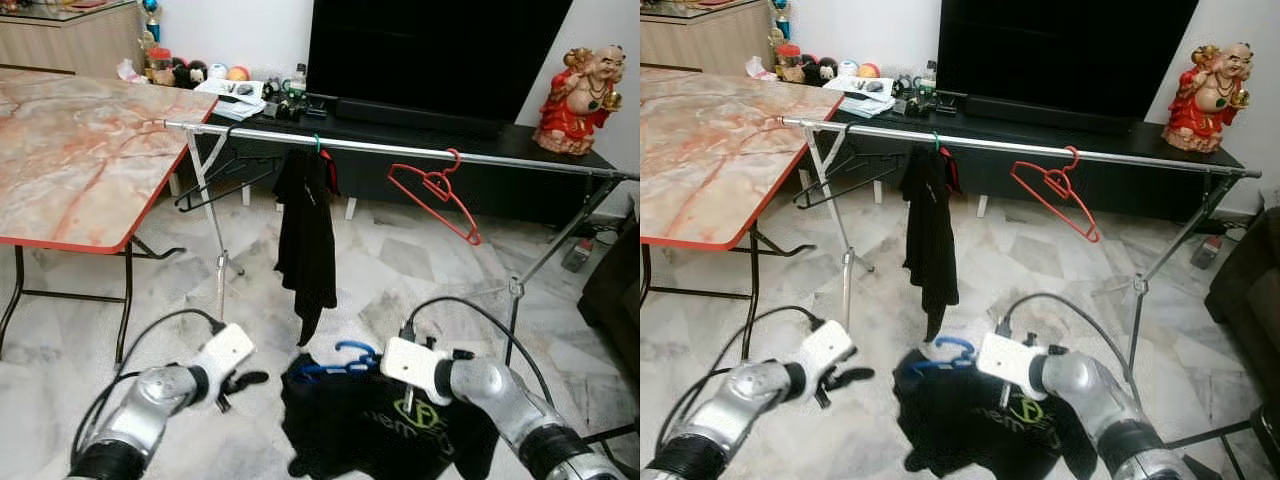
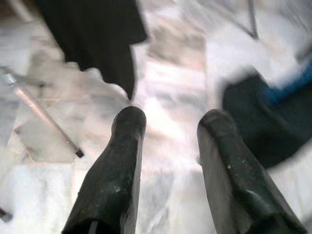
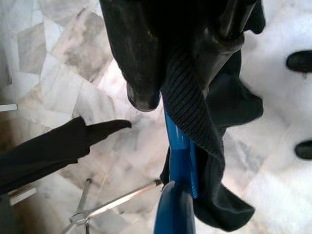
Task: Hang hanger
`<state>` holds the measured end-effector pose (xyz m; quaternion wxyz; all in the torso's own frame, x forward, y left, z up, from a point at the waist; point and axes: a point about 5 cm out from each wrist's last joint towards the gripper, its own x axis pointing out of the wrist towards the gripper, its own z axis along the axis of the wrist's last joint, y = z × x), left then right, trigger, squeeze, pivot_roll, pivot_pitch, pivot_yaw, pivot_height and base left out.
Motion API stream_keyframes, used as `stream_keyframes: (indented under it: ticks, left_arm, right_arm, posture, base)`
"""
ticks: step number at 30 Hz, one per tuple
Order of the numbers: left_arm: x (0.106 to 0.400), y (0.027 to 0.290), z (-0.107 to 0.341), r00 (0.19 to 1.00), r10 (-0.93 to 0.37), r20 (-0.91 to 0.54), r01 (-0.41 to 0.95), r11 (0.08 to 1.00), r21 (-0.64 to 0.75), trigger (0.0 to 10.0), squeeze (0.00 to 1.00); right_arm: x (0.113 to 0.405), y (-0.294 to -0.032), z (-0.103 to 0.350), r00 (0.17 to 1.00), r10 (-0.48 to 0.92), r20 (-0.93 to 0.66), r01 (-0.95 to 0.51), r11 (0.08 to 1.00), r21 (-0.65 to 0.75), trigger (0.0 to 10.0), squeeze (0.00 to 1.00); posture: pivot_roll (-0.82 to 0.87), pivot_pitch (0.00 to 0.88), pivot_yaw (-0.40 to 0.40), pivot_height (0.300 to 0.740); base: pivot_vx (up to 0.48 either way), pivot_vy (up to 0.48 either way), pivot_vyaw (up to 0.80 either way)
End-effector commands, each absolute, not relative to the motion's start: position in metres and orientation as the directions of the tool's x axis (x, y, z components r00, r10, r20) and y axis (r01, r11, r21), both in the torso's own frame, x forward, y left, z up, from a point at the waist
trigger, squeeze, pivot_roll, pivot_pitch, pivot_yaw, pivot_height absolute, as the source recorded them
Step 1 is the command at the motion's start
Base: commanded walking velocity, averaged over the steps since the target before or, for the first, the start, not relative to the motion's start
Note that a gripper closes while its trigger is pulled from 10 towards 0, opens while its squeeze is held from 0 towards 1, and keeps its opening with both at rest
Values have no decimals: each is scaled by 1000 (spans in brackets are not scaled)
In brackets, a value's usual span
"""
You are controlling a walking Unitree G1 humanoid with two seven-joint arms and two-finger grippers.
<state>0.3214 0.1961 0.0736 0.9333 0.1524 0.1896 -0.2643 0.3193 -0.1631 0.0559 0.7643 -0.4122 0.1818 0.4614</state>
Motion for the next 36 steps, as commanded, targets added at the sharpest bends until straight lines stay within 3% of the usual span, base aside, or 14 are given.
stream_keyframes:
  ticks: [1, 9, 15, 21, 29, 36]
  left_arm:
    - [325, 189, 79, 785, -449, -428, 547, 826, 137, 10000, 0]
    - [316, 162, 57, 682, -490, -543, 605, 795, 41, 10000, 0]
    - [317, 151, 55, 673, -491, -553, 619, 784, 57, 10000, 0]
    - [324, 151, 59, 721, -427, -545, 544, 836, 65, 10000, 0]
    - [313, 152, 47, 618, -459, -638, 642, 763, 73, 10000, 0]
    - [308, 149, 45, 595, -477, -646, 666, 744, 64, 10000, 0]
  right_arm:
    - [322, -164, 60, 530, 558, -638, -839, 239, -488, 10000, 0]
    - [327, -149, 65, 583, 588, -561, -797, 278, -536, 10000, 0]
    - [324, -136, 68, 541, 658, -523, -814, 254, -522, 10000, 0]
    - [323, -133, 68, 527, 681, -509, -823, 258, -506, 10000, 0]
    - [325, -130, 71, 539, 688, -486, -815, 280, -508, 10000, 0]
    - [327, -125, 73, 550, 692, -469, -807, 296, -511, 10000, 0]
  posture:
    - [85, 0, -137, 740]
    - [86, 0, -133, 740]
    - [86, 0, -131, 740]
    - [84, 0, -130, 740]
    - [88, 0, -132, 740]
    - [92, 0, -133, 740]
  base:
    - [0, 0, 0]
    - [0, 0, 0]
    - [0, 0, 0]
    - [0, 0, 0]
    - [0, 0, 0]
    - [0, 0, 0]
